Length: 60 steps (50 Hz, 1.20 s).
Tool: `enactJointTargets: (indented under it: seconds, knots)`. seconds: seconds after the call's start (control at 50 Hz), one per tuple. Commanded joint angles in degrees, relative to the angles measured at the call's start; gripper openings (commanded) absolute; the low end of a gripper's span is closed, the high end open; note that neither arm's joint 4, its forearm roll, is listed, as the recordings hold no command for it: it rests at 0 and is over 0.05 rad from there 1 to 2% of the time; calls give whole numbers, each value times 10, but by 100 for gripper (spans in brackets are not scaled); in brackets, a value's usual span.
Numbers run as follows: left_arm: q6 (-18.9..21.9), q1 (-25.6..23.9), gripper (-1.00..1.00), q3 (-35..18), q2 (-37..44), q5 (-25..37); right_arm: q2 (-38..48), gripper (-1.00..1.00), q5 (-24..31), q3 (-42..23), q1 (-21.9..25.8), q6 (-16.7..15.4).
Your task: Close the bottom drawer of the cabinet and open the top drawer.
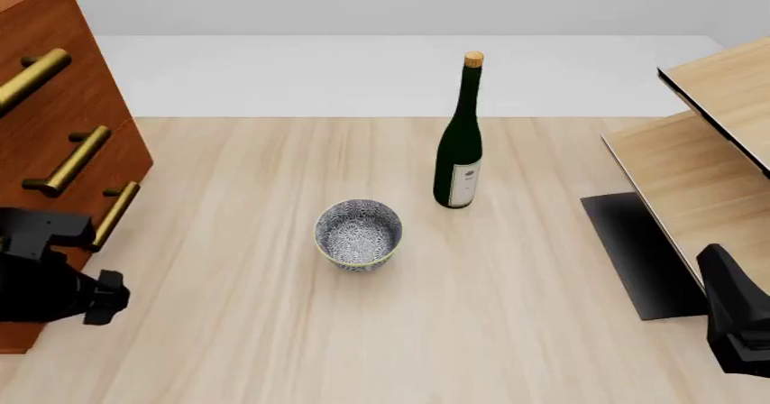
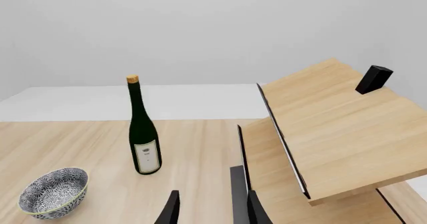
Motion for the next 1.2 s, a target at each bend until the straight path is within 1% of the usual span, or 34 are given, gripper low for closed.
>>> enactJointTargets:
  seconds: [0.02, 0.06, 0.14, 0.18, 0.28, 0.3, 0.38, 0.46, 0.52, 0.56, 0.58, 0.6, 0.62, 0.66, 0.68, 0.72, 0.76, 0.8, 0.88, 0.96, 1.0, 1.04, 1.06, 1.1, 1.14, 1.2]
  knots:
    - [-76, -59, 100, -28, 10, 15, 1, 100, -1, 0, 0, 0]
    - [-100, -84, 100, -37, 9, 20, 1, 100, -1, 0, 0, 0]
    - [-111, -102, 100, -44, 9, 24, 1, 100, -1, 0, 0, 1]
    - [-125, -117, 100, -51, 10, 27, 2, 100, -2, 0, -1, 1]
    - [-140, -140, 100, -61, 11, 32, 3, 100, -2, 0, -1, 2]
    - [-148, -151, 100, -64, 12, 32, 3, 100, -3, 0, -1, 2]
    - [-155, -161, 100, -72, 13, 34, 4, 100, -3, 0, -1, 2]
    - [-167, -194, 100, -85, 11, 40, 4, 100, -4, -1, -1, 2]
    - [-156, -199, 100, -100, 0, 49, 5, 100, -4, -1, -2, 3]
    - [-157, -205, 100, -109, -1, 54, 5, 100, -4, -1, -2, 3]
    - [-146, -206, 100, -114, -6, 56, 5, 100, -5, 0, -2, 3]
    - [-116, -203, 100, -119, -15, 56, 5, 100, -4, 0, -2, 3]
    - [-106, -204, 100, -122, -18, 55, 5, 100, -4, 0, -1, 4]
    - [-42, -187, 100, -121, -36, 45, 4, 100, -3, 0, -1, 4]
    - [-30, -186, 100, -122, -39, 43, 4, 100, -3, 0, -1, 4]
    - [-53, -199, 100, -134, -30, 48, 4, 100, -3, 0, -2, 4]
    - [-61, -222, 100, -148, -33, 54, 4, 100, -4, 0, -2, 5]
    - [-54, -225, 100, -154, -35, 54, 5, 100, -4, 0, -2, 5]
    - [-20, -229, 100, -161, -41, 44, 4, 100, -3, 0, -1, 6]
    - [-16, -248, 100, -178, -38, 42, 5, 100, -3, 0, -1, 6]
    - [-7, -263, 100, -183, -44, 40, 5, 100, -4, -1, -2, 7]
    - [-23, -282, 100, -191, -36, 44, 5, 100, -4, -1, -2, 7]
    - [-19, -289, 100, -193, -37, 42, 5, 100, -4, -1, -2, 7]
    - [6, -292, 100, -190, -41, 33, 5, 100, -4, -1, -2, 7]
    - [23, -288, 100, -187, -46, 28, 6, 100, -4, -1, -2, 8]
    - [89, -280, 100, -172, -64, 8, 6, 100, -5, -1, -2, 8]
